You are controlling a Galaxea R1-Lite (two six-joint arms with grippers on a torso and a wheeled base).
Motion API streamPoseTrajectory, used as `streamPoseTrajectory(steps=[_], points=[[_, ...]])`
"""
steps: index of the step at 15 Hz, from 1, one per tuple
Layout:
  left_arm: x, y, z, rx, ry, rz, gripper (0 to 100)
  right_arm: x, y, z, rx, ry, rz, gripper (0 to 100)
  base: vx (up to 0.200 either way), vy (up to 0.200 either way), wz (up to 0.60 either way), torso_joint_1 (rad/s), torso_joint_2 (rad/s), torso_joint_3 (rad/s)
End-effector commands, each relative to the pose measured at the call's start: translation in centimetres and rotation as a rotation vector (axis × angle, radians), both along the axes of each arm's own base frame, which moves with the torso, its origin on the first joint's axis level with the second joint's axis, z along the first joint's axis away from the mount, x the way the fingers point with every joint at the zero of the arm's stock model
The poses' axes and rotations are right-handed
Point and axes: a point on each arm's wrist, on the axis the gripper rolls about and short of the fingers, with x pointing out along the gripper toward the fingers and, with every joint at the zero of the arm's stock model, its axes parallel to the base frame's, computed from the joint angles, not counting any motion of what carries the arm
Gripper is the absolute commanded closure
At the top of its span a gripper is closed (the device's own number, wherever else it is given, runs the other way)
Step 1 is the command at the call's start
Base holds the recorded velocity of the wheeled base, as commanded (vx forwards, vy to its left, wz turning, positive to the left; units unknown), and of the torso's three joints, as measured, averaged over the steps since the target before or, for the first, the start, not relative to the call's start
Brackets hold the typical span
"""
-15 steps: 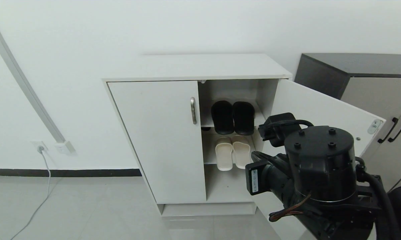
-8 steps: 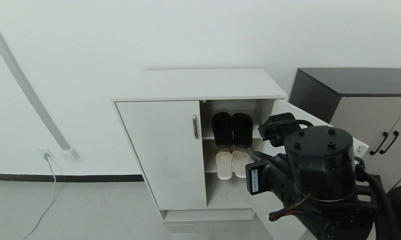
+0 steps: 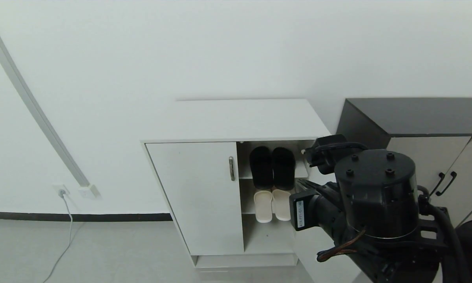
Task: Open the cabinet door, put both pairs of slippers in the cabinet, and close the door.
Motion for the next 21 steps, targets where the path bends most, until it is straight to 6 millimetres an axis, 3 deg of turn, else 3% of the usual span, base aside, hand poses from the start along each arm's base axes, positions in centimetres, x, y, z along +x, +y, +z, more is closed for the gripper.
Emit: streamPoseTrajectory(steps=[1, 12, 19, 21], points=[[0.0, 0.0, 0.0, 0.0, 0.0, 0.0, 100, 0.0, 0.0, -0.1, -0.001, 0.001, 0.001, 100, 0.0, 0.0, 0.0, 0.217, -0.51, -0.286], [0.0, 0.0, 0.0, 0.0, 0.0, -0.001, 100, 0.0, 0.0, -0.3, -0.004, -0.005, 0.006, 100, 0.0, 0.0, 0.0, 0.024, -0.05, -0.028], [0.0, 0.0, 0.0, 0.0, 0.0, -0.001, 100, 0.1, -0.2, -0.4, -0.011, -0.005, 0.001, 100, 0.0, 0.0, -0.51, 0.005, 0.0, -0.001], [0.0, 0.0, 0.0, 0.0, 0.0, -0.001, 100, 1.4, -0.7, -0.9, -0.043, -0.002, -0.041, 100, 0.0, 0.0, 0.0, 0.0, 0.0, 0.0]])
